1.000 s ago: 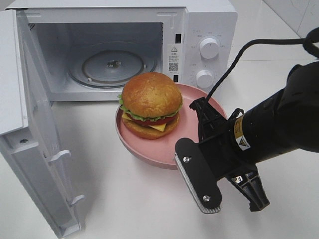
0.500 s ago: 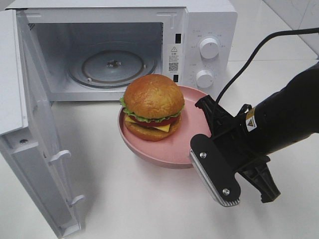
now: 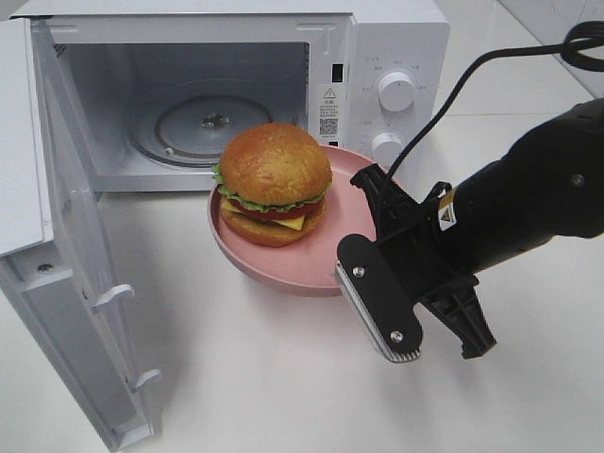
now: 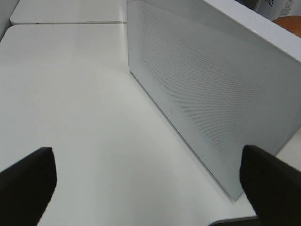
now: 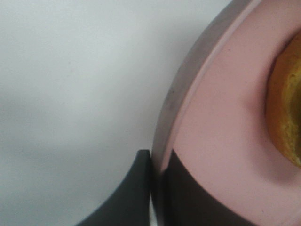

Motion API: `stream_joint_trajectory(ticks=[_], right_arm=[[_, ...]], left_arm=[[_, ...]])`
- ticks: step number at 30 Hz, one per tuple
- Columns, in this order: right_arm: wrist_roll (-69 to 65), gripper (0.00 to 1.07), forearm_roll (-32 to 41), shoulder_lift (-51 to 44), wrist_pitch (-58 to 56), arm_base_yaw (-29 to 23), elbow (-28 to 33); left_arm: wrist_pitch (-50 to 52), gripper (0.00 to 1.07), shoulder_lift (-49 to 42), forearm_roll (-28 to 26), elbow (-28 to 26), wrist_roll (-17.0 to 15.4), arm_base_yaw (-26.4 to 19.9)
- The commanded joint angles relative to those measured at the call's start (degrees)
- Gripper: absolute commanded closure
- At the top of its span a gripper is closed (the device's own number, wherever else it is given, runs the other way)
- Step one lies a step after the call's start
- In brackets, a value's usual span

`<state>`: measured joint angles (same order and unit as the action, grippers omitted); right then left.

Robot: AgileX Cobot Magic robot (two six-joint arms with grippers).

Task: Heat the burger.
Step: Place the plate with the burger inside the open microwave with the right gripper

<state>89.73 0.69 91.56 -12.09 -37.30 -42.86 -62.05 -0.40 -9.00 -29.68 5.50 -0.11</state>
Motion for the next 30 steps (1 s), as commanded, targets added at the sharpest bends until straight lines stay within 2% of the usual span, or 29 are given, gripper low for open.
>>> stream_joint_trajectory(ticks=[1,16,30], right_arm=[[-0.2,1.07,0.3,0.9,3.6,0.3,-3.1],[-1.3,1.07,0.3,7.2,0.8,0.3,-12.3],[-2.2,1.07,0.3,13.0,0.6,-2.9,-19.8]], left_arm=[[0.9,0.09,-0.9,-0.1,0.2,-0.1,0.3],[0.9,0.09,-0.9,-0.1,0.2,-0.1,0.3],[0.9,0.09,-0.9,-0.1,0.2,-0.1,0.3]])
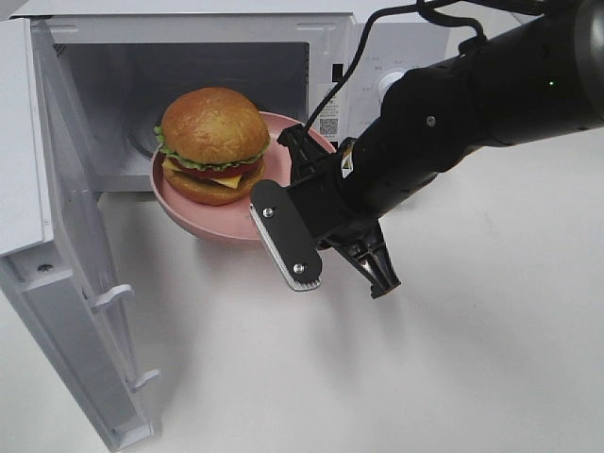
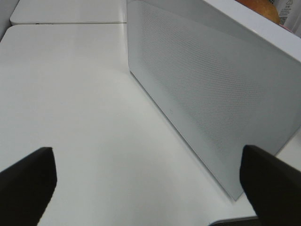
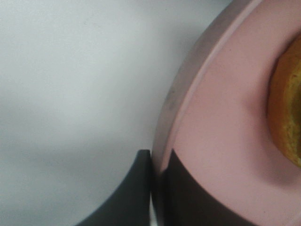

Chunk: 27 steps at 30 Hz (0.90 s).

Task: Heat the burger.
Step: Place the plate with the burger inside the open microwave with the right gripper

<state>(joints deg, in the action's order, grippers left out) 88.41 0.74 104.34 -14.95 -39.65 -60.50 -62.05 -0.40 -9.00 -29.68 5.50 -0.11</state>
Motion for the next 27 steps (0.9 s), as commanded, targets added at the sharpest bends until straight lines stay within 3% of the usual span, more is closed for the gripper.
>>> stream_joint_trajectory(ticks=[1,27], right_arm=[[-1.0,1.07,0.2,0.8,3.4,-0.7,-3.2],[-8.9,1.07,0.1,9.6,-1.3,-0.5,-16.8]], left_arm=[[0.9,0.09,-0.9,-0.1,0.2,-0.1,0.3],[0.9,0.09,-0.9,-0.1,0.2,-0.1,0.3]])
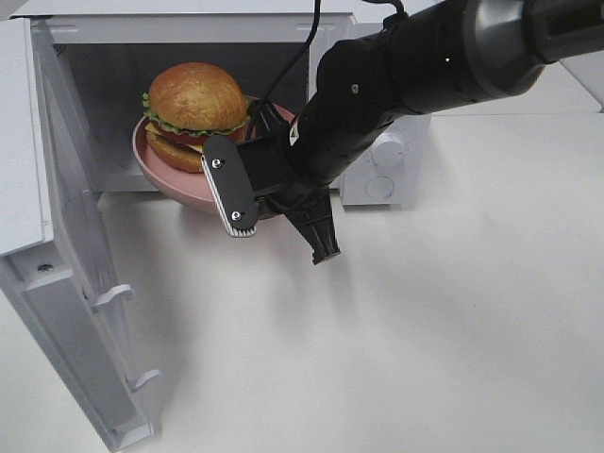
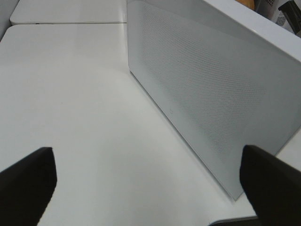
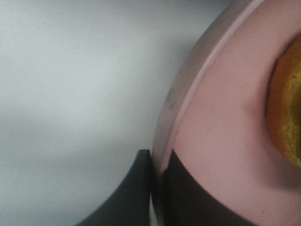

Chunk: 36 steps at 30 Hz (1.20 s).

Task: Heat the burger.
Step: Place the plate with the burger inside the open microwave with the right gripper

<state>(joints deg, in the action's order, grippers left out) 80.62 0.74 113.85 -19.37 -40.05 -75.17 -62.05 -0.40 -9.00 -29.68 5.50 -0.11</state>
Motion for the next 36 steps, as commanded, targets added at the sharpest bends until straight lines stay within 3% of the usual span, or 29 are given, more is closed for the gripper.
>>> stream_joint_trajectory(ticks=[1,36], right_arm=[[-1.1,1.07,0.1,0.6,2.9,-0.1,-2.9],[-14.3,1.07,-6.5,16.3,-7.2,1.9,-27.8]], left_arm=[[0.9,0.09,-0.9,-0.1,0.2,-0.1,0.3],[0.9,0.09,-0.9,-0.1,0.2,-0.1,0.3]])
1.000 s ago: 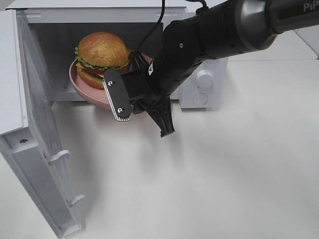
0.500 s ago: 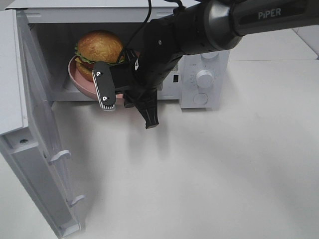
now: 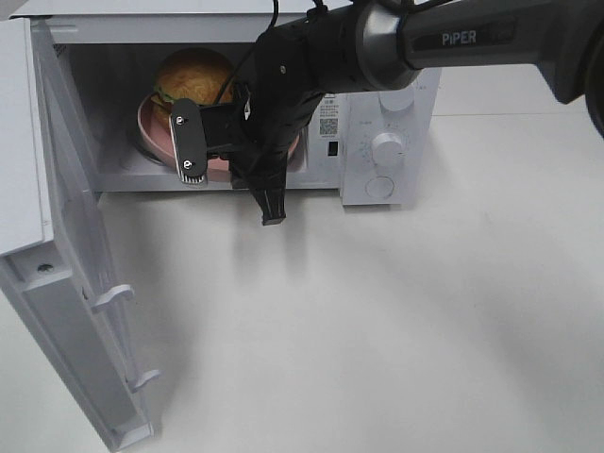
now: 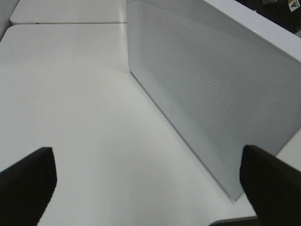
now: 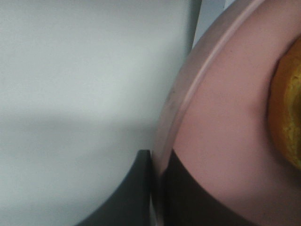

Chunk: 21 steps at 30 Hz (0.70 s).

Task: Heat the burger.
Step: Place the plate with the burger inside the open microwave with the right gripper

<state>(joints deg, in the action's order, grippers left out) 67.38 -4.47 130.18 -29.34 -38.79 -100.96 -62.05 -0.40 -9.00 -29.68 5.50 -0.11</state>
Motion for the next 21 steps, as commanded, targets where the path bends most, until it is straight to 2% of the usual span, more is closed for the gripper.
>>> stream_joint_trajectory(ticks=[1,21], right_arm=[[-1.1,1.07,-1.3,0.0,2.8,0.6,-2.1],[-0.6,1.07,-2.2,6.5,1.0,1.3,-11.8]], left_arm=[[0.9,0.09,-0.9,-0.1,0.2,-0.1,0.3],[0.9,0.09,-0.9,-0.1,0.2,-0.1,0.3]])
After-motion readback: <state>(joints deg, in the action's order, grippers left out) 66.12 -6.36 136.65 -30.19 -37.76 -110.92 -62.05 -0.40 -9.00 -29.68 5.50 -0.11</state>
